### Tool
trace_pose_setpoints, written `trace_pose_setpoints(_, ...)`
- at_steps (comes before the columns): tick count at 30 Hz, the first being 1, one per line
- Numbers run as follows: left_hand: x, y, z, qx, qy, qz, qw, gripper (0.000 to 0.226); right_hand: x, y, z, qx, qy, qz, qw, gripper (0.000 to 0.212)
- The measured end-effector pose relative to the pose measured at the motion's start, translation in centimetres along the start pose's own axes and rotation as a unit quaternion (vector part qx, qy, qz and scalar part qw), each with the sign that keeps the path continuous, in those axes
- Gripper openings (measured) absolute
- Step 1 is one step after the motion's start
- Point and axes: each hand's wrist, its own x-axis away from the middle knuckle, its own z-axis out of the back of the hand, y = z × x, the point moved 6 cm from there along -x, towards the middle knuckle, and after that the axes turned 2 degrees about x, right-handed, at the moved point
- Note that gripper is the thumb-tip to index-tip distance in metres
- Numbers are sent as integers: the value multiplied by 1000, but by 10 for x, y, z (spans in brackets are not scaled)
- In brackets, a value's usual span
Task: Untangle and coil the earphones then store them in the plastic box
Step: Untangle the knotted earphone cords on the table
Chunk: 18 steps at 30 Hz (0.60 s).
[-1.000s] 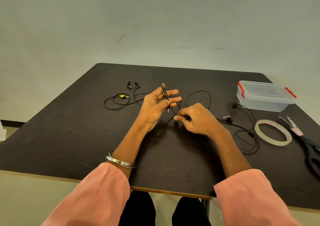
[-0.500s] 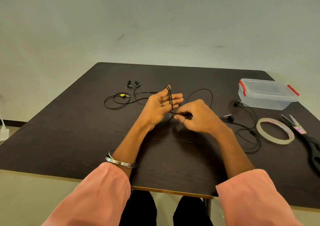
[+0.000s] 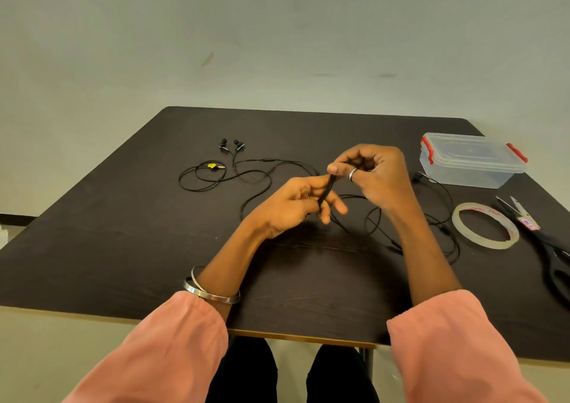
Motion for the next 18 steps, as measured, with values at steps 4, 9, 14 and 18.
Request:
trace_pose_setpoints(4,-1,-3,4,90,43,15,995,37,0,1,-1,-18,7,-12,1000,12)
trace_pose_setpoints(9,-1,-6,10,102,92,29,990,32,-1,7,1,1,35,-28,999,8)
trace_pose_setpoints(14,1,-1,15,178,107,7,978,28,-1,9,-1,-6,33,-27,999,5)
trace_pose_setpoints(18,2,5,20,262,126,-20,957,29,-1,17,-16,15,-23,-42,999,10)
